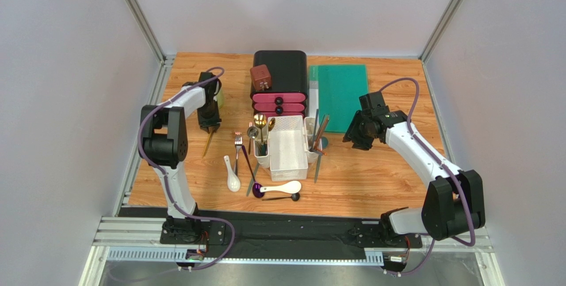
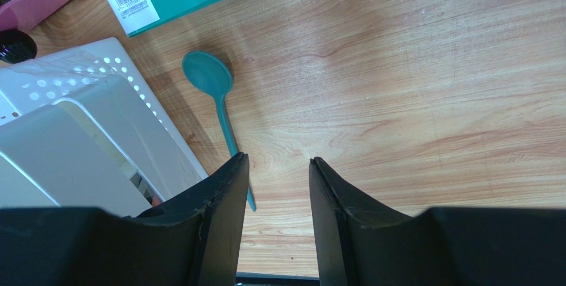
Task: Sort the eating utensils into containers
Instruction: Pick up the fork at the center of the board.
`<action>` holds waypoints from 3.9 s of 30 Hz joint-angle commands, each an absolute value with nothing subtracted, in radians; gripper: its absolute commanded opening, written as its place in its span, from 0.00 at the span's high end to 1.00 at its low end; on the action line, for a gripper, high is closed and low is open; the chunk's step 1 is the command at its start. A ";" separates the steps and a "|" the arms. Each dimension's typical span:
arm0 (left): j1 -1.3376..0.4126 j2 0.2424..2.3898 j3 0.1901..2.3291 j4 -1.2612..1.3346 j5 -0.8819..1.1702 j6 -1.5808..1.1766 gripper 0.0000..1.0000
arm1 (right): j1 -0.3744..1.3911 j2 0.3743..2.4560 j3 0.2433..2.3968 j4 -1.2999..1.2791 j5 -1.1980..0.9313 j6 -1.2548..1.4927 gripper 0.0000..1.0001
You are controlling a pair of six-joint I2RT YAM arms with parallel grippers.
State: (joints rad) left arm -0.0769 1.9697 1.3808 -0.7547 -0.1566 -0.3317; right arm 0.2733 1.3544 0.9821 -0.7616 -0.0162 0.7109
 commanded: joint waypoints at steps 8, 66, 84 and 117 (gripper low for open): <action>-0.066 1.875 1.359 -0.749 -0.124 -0.307 0.49 | 0.268 1.333 0.974 -0.729 -0.025 0.738 0.57; -0.029 1.901 1.399 -0.715 -0.115 -0.319 0.58 | 0.268 1.350 1.003 -0.749 -0.023 0.724 0.57; -0.029 1.988 1.439 -0.744 -0.129 -0.318 0.61 | 0.268 1.348 1.009 -0.753 -0.017 0.732 0.57; -0.028 1.927 1.439 -0.750 -0.152 -0.314 0.61 | 0.268 1.351 0.999 -0.747 -0.025 0.729 0.57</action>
